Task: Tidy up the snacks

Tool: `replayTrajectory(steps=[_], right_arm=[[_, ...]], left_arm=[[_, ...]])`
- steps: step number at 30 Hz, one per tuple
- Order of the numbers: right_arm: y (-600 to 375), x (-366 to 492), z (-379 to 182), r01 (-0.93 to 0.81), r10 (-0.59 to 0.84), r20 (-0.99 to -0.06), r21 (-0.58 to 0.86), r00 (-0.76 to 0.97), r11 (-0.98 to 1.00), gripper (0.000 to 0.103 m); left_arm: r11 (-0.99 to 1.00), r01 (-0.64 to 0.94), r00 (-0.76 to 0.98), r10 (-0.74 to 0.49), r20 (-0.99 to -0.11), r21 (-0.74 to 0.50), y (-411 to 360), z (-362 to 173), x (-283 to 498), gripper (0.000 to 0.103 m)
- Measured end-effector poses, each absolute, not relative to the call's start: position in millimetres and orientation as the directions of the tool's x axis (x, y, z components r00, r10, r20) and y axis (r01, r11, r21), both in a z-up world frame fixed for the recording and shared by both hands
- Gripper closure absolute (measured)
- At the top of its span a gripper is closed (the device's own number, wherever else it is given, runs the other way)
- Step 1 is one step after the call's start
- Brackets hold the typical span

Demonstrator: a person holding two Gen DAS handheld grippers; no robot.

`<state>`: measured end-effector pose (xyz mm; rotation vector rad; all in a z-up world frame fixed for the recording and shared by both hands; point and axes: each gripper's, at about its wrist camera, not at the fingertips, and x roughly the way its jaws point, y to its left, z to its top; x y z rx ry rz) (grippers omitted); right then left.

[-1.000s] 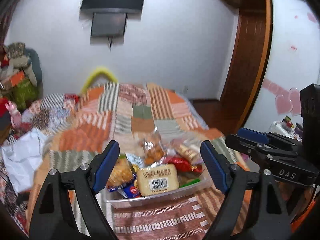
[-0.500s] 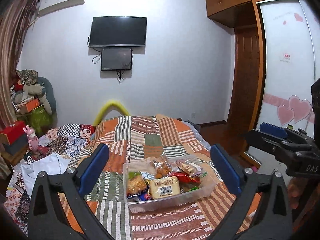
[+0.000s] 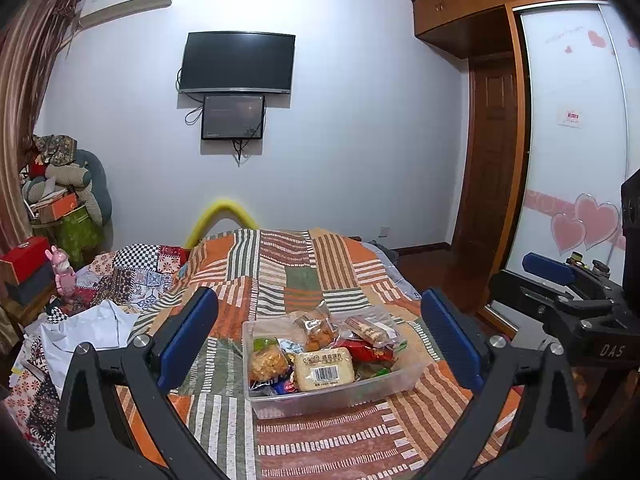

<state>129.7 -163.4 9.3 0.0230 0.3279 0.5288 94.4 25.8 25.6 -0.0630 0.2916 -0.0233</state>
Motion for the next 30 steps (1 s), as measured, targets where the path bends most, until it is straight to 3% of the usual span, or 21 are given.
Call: replayTrajectory(steps=[30], right_arm=[[-164.1,124.7,5.3,-0.490,0.496,-0.307,0.103,0.812,0.866,0.000]], left_arm=[[0.996,0.020,0.954,-0.046,-0.295,-0.091,26.4,24.8,95.3,0.000]])
